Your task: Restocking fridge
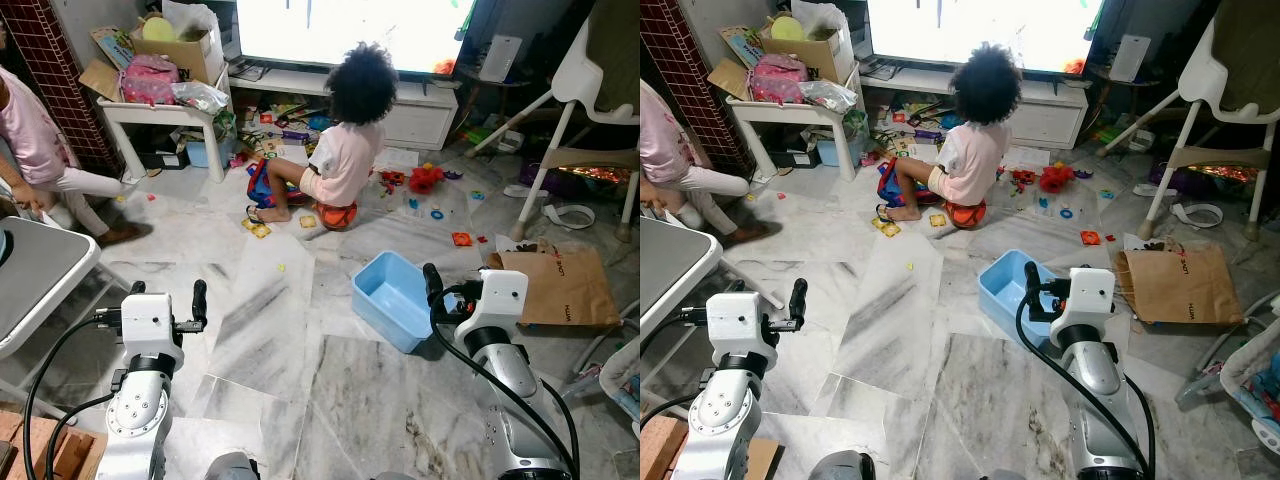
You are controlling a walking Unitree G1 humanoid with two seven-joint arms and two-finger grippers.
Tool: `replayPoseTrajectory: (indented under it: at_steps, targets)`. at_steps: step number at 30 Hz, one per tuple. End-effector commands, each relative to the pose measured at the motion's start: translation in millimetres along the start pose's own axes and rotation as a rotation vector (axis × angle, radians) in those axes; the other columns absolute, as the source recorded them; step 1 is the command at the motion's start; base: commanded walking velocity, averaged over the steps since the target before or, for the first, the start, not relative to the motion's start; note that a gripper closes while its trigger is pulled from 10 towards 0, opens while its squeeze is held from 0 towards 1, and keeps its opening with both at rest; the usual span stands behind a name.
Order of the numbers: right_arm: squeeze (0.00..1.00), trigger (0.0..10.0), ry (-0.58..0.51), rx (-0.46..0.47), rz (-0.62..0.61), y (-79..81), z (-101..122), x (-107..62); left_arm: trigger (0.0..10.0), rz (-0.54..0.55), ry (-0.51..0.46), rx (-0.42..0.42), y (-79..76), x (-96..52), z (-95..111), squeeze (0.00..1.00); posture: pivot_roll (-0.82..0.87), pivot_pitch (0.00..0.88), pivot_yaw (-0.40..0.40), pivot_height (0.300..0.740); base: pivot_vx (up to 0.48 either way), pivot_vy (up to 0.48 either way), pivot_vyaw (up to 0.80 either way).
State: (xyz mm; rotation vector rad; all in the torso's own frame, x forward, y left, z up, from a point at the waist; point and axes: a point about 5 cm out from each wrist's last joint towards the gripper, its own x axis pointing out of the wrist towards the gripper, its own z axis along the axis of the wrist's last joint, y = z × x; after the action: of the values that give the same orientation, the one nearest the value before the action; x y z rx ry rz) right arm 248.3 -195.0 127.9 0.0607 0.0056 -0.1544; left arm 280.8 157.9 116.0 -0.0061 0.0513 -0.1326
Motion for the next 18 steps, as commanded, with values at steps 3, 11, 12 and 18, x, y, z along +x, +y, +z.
replayPoseTrajectory:
  at_steps: [3,11,12,18]
  targets:
    - [0.00,10.0,0.025,-0.035,-0.021,-7.5,-1.9,-12.2,10.0,-0.141,0.006,-0.068,-25.1,-6.2,4.3,0.00,-0.09,0.000,0.119,0.740,0.000,0.000,0.00]
    - [0.00,10.0,0.054,-0.026,-0.014,-2.5,5.6,-16.4,10.0,-0.173,0.031,-0.083,-26.9,-4.3,11.5,0.00,-0.10,0.000,0.123,0.740,0.000,0.000,0.00]
    - [0.00,10.0,0.055,-0.032,-0.016,-2.8,5.5,-17.2,10.0,-0.169,0.027,-0.088,-26.5,-5.2,12.3,0.00,-0.10,0.000,0.123,0.740,0.000,0.000,0.00]
    - [0.00,10.0,0.073,-0.052,0.035,-5.6,4.1,-19.9,10.0,-0.068,0.024,-0.114,-16.2,-10.2,14.4,0.00,-0.07,0.000,0.067,0.740,0.000,0.000,0.00]
